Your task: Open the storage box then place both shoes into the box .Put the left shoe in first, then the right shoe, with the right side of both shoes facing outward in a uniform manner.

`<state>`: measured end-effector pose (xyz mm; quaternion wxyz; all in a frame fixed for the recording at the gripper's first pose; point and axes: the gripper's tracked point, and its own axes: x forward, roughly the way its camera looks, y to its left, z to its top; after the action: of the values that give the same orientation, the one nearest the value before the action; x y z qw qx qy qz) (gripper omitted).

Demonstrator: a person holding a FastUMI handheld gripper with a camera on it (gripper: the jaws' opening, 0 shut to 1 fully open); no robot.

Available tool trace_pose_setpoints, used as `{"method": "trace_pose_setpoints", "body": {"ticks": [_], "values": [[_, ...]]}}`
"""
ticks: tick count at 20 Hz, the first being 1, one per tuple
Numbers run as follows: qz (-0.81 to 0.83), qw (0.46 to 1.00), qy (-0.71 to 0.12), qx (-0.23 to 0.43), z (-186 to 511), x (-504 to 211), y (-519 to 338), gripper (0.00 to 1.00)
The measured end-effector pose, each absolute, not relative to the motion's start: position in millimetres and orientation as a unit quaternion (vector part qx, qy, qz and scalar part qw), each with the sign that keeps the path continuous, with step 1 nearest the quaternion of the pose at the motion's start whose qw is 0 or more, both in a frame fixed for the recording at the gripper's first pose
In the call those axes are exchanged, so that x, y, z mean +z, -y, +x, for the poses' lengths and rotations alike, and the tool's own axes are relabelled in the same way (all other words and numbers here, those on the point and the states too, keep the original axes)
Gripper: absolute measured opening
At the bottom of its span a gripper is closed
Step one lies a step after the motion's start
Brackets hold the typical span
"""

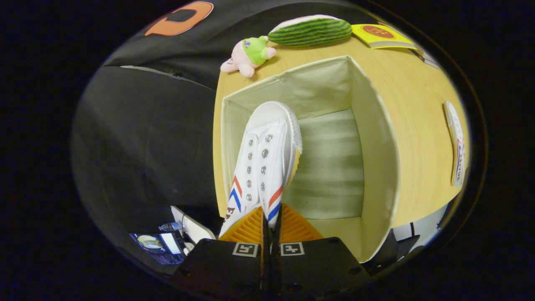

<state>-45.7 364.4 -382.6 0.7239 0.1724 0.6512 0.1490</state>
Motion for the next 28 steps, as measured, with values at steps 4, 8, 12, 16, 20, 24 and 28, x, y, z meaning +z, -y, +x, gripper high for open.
{"method": "trace_pose_setpoints", "body": {"ticks": [4,8,12,16,20,24,28], "values": [[0.2,0.721,-0.643,0.165,-40,-379,-378,0.58],[0.168,0.742,-0.622,0.185,-37,-368,-372,0.93],[0.136,0.78,-0.578,0.199,-25,-336,-361,0.93],[0.105,0.819,-0.524,0.208,-14,-292,-339,0.93],[0.053,0.856,-0.469,0.21,-8,-253,-306,0.93],[0.0,0.886,-0.421,0.193,4,-226,-256,0.94],[-0.021,0.897,-0.415,0.154,4,-220,-180,0.94]]}}
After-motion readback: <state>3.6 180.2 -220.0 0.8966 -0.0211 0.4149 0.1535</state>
